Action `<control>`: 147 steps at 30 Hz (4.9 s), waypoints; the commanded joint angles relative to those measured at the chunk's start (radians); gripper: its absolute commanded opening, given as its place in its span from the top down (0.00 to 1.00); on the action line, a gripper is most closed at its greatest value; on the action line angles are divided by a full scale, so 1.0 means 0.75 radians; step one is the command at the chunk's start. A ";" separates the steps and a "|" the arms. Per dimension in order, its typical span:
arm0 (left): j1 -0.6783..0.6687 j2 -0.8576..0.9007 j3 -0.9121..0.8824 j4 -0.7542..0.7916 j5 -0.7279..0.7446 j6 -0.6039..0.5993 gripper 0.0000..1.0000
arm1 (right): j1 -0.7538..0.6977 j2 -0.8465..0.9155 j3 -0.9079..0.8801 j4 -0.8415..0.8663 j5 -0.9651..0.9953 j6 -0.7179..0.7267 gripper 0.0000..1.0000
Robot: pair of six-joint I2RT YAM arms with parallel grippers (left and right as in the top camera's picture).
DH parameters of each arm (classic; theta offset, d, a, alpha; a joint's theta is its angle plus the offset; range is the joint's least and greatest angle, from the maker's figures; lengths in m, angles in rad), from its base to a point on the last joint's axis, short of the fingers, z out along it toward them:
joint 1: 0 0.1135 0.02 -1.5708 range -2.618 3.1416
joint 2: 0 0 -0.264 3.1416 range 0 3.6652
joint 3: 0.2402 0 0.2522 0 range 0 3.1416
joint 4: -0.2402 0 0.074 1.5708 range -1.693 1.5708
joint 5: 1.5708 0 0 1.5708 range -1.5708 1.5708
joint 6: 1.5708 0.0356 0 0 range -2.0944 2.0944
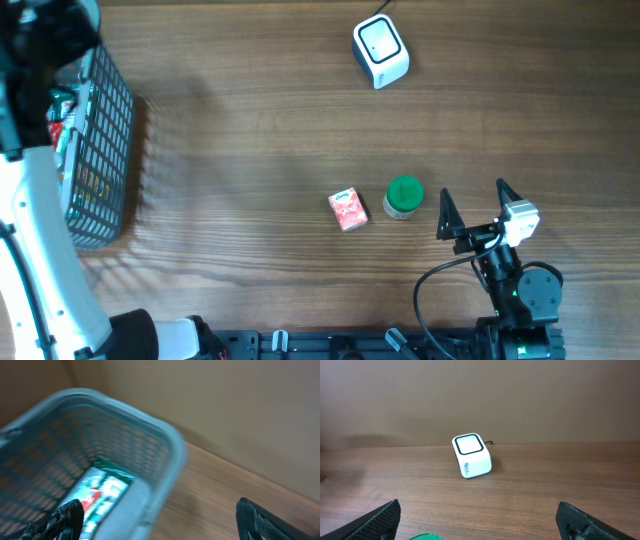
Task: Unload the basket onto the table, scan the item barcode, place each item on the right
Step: 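Release the tissue pack and move the left gripper to the basket, then grasp the yellow juice bottle in the basket with the left gripper, then carry the yellow bottle out and lower it beside the tissue pack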
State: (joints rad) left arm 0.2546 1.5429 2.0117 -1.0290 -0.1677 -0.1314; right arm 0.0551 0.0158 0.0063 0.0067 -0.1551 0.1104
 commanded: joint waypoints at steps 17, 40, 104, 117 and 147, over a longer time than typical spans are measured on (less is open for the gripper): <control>0.302 0.242 0.019 -0.303 -0.001 0.025 0.07 | -0.004 -0.003 -0.002 0.004 0.010 -0.007 0.00; 0.398 0.388 -0.408 -0.243 0.083 0.032 0.11 | -0.004 -0.003 -0.002 0.005 0.010 -0.007 0.00; 0.356 -0.143 -0.023 0.001 0.418 -0.113 0.82 | -0.004 -0.003 -0.002 0.005 0.010 -0.007 0.00; -0.127 -0.379 -0.021 -0.090 0.417 -0.195 0.86 | -0.004 -0.003 -0.002 0.005 0.010 -0.007 0.00; -1.114 0.155 -0.279 -0.405 0.233 -0.338 0.89 | -0.004 -0.003 -0.002 0.004 0.010 -0.007 0.00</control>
State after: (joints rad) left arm -0.5346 1.6474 1.8771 -1.3758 0.0975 -0.3111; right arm 0.0551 0.0158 0.0059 0.0067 -0.1551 0.1104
